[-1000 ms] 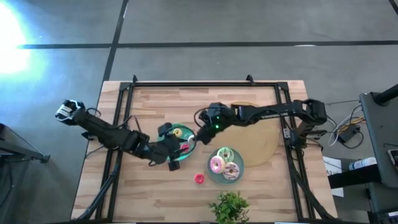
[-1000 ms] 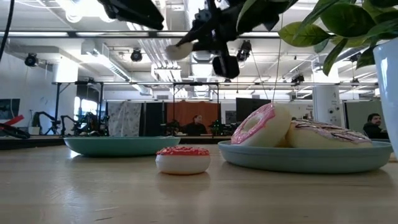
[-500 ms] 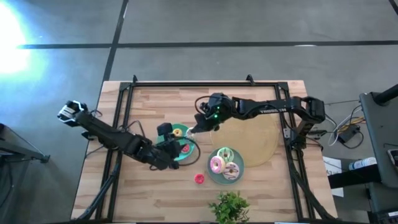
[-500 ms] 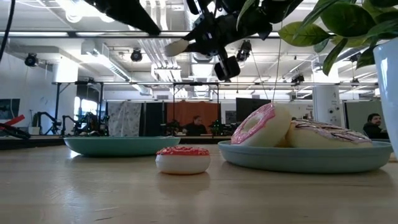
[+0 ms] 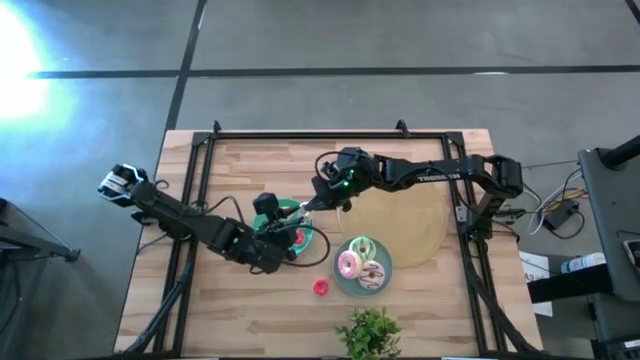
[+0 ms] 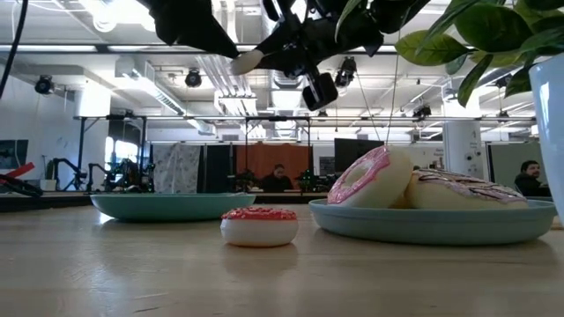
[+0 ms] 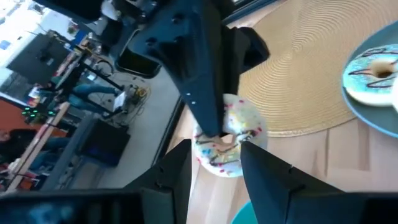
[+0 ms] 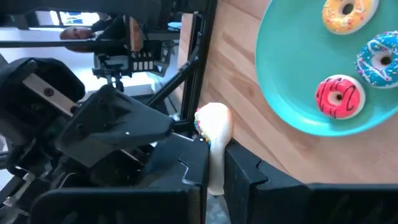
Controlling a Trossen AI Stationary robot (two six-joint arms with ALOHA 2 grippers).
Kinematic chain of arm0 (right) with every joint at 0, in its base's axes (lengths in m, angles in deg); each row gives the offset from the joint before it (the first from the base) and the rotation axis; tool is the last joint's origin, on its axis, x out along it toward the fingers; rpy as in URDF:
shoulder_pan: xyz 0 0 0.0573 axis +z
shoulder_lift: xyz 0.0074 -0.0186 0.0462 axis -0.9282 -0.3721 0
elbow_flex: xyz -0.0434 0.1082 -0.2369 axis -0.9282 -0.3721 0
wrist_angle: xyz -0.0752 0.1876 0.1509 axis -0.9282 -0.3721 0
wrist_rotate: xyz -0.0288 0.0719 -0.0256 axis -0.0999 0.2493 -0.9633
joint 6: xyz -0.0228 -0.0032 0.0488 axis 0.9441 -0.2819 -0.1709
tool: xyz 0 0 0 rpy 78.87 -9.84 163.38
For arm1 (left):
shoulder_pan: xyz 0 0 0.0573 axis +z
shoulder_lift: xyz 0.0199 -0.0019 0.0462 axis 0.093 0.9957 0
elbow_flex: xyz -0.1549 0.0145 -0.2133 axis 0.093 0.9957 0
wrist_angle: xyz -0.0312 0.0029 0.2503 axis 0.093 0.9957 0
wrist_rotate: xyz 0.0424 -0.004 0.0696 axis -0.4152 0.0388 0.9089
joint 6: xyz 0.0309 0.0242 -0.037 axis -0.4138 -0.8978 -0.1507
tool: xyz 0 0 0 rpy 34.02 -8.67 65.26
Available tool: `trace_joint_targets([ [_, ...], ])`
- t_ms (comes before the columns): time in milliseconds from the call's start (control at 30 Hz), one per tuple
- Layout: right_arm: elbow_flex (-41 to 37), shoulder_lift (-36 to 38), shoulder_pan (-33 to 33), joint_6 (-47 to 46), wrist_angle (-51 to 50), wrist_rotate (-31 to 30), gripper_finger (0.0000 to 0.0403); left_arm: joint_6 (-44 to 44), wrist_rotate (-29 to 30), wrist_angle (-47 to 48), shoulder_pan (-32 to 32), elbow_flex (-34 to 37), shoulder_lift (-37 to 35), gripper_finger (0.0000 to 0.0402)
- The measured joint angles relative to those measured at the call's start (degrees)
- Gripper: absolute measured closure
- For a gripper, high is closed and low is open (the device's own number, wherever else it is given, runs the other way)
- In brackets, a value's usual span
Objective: Pick & Place donuts
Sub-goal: Put the small white donut on the green plate
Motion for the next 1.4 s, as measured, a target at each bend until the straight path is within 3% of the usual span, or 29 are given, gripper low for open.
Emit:
trace_joint_targets([
  [133,0.31,-0.02,-0.33,-0.65,0.27,-0.65,0.0378,0.32,-2.05,0.04,-0.04,0.02,0.04,0.0286],
  [667,0.34,-0.09,-0.64,-8.28,4.11,-1.55,0.0378,0.43,-0.77,-0.37,1.08,0.07,0.02,0.0286],
  [1400,1.19,-0.07,0.89,-12.95,4.85,-4.68,0.0378,0.43,5.99,-2.14,2.15,1.09,0.00,0.0287],
])
